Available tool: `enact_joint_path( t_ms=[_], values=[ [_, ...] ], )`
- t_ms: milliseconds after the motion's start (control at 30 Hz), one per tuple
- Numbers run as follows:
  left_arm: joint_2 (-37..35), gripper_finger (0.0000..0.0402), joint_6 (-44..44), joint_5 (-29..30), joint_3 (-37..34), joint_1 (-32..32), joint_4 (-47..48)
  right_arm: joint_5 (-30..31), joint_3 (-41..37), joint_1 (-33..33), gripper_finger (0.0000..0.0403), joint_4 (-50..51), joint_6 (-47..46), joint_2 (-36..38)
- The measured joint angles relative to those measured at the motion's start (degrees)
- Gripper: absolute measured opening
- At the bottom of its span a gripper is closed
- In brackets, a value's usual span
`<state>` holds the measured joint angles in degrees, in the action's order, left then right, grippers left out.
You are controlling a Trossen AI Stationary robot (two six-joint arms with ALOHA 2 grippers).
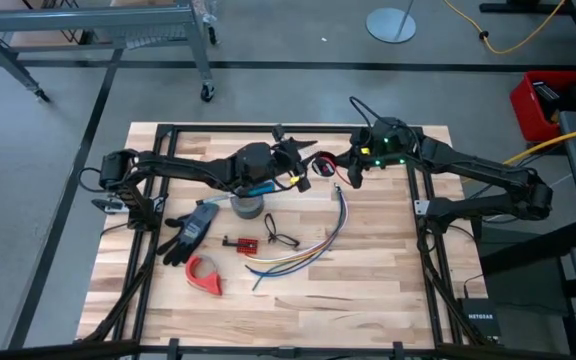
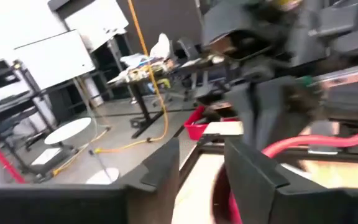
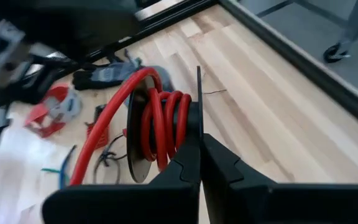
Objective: Coil cords
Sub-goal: Coil the red wire on the spool
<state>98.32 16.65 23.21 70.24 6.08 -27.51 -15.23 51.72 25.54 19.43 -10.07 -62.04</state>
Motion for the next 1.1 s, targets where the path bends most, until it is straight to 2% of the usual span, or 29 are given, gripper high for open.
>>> enact_joint_path(
  t_ms=[100, 233, 433, 633, 833, 1100],
  values=[
    [0.0, 0.0134, 1.34, -1.98, 0.0, -1.31, -0.84, 3.14, -0.02, 0.0, 0.0001, -0.17, 0.12, 0.0],
    [-0.02, 0.013, 4.66, -5.95, 0.0, -2.96, -0.57, 6.69, -0.02, 0.0, 0.0001, -2.7, 0.16, 0.0],
    [-0.02, 0.0109, 5.78, -6.55, 0.0, -5.0, -0.77, 6.76, 0.0, 0.0, 0.0001, -10.3, 0.05, 0.0],
    [-0.02, 0.01, -4.25, -6.68, 0.0, -5.31, -2.76, 6.78, 0.0, 0.0, 0.0001, -16.67, 0.01, 0.0],
    [1.9, 0.01, -16.68, -6.53, 0.04, -4.84, -9.67, 6.76, -0.01, -0.02, 0.0001, -21.59, 0.2, 0.0],
    [5.18, 0.01, -19.88, -6.58, 0.0, -4.46, -18.11, 6.42, -0.02, -0.07, 0.0001, -28.81, 3.44, -0.75]
  ],
)
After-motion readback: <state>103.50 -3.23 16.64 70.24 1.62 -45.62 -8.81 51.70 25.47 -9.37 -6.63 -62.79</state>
